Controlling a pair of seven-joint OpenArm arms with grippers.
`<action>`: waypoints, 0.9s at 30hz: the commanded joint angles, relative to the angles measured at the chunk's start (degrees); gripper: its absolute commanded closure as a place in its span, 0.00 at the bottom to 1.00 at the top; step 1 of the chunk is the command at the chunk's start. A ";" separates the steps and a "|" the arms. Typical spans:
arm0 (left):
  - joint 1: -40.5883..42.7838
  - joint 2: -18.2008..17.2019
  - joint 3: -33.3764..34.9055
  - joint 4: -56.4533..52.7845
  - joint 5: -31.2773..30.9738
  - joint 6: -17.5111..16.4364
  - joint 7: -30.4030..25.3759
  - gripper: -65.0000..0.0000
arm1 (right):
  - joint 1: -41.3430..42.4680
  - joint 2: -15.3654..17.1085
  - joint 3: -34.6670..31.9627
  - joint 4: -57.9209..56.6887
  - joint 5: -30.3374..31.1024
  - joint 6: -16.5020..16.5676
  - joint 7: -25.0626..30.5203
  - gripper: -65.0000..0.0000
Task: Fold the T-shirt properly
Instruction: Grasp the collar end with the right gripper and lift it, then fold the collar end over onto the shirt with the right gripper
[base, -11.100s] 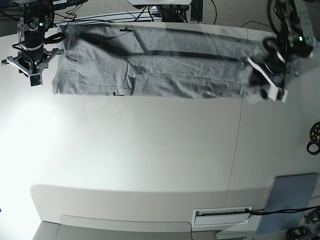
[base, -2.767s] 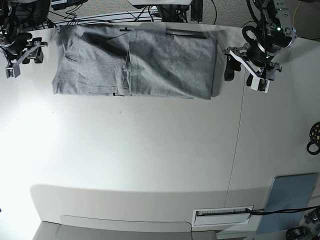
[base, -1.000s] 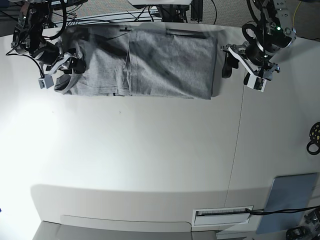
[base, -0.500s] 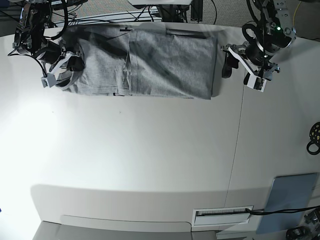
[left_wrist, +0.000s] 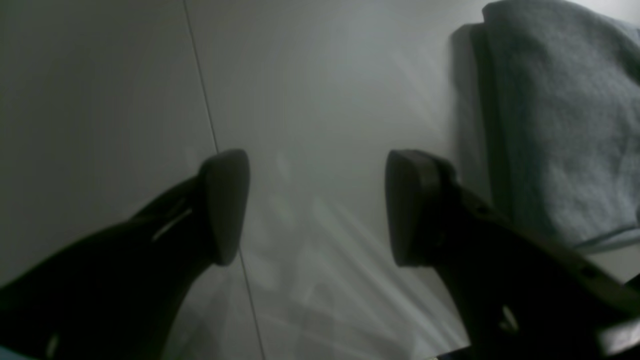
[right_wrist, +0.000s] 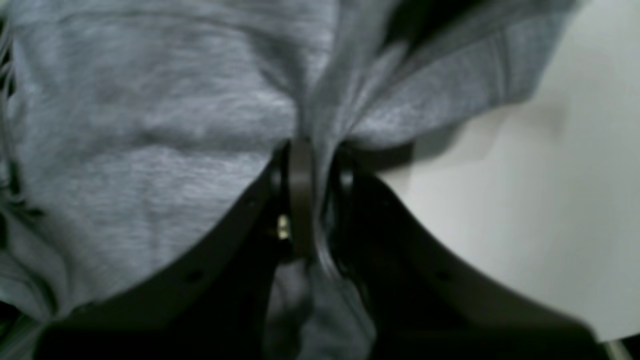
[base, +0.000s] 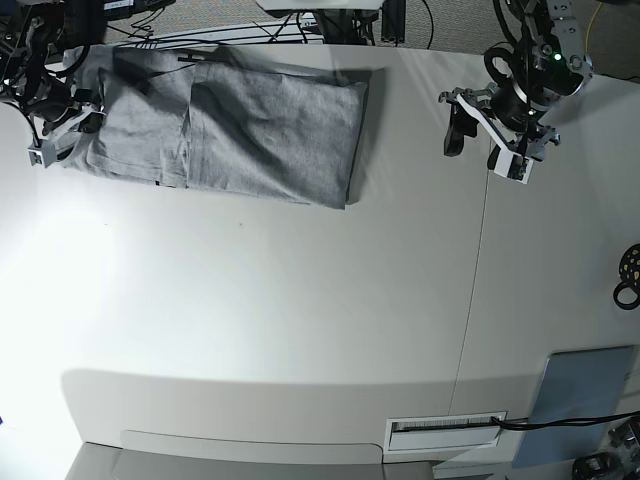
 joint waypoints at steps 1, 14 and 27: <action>0.02 -0.28 -0.26 0.90 -0.61 -0.04 -0.85 0.35 | 0.44 1.25 0.68 3.28 1.31 0.35 0.11 1.00; 0.02 -0.13 -0.26 -0.33 -1.09 -0.09 -1.09 0.35 | 0.15 -17.90 -6.91 37.05 -2.03 -3.98 -2.62 1.00; 0.00 0.02 0.13 -10.86 -9.07 -11.37 -0.87 0.35 | 1.57 -27.65 -39.71 37.73 -28.41 -11.15 8.83 1.00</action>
